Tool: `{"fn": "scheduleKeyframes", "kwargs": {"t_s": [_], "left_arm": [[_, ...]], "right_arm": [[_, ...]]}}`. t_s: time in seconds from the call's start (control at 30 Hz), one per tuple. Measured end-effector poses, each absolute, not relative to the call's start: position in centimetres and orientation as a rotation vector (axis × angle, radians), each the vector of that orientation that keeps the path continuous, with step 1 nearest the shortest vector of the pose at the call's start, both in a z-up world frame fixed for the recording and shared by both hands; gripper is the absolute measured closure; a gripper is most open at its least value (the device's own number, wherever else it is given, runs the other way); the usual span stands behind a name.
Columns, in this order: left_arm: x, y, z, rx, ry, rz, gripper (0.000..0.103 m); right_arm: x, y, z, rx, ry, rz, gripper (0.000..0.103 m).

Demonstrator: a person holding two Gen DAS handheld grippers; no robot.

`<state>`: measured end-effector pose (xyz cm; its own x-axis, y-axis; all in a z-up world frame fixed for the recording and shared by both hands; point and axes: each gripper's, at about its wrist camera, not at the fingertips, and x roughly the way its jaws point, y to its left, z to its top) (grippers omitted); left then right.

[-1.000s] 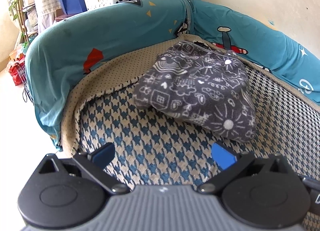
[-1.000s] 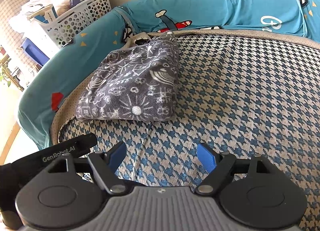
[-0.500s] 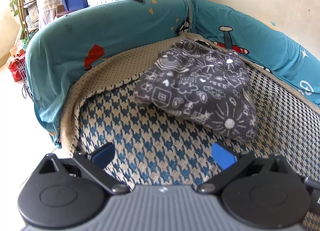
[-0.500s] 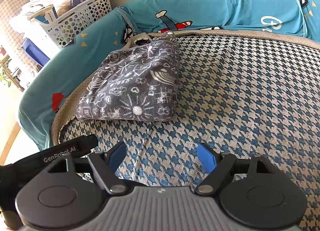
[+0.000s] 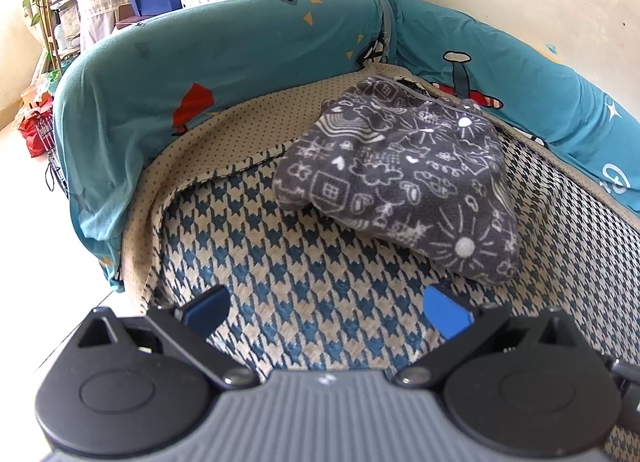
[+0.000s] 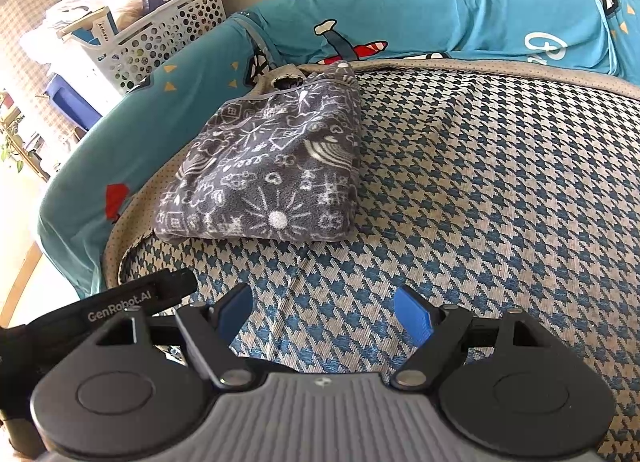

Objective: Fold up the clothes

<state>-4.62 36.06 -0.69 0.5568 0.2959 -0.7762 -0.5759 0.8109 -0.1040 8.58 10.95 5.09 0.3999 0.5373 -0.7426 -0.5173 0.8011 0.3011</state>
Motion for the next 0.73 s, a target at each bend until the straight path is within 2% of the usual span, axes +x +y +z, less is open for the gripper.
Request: {"fn": "scheduleKeyframes", "kwargs": {"t_s": [0.73], "left_arm": [[-4.72, 36.88, -1.30, -0.406, 0.833, 0.555, 0.000]], "right_arm": [[8.63, 11.06, 4.78, 0.016, 0.948, 0.661, 0.025]]}}
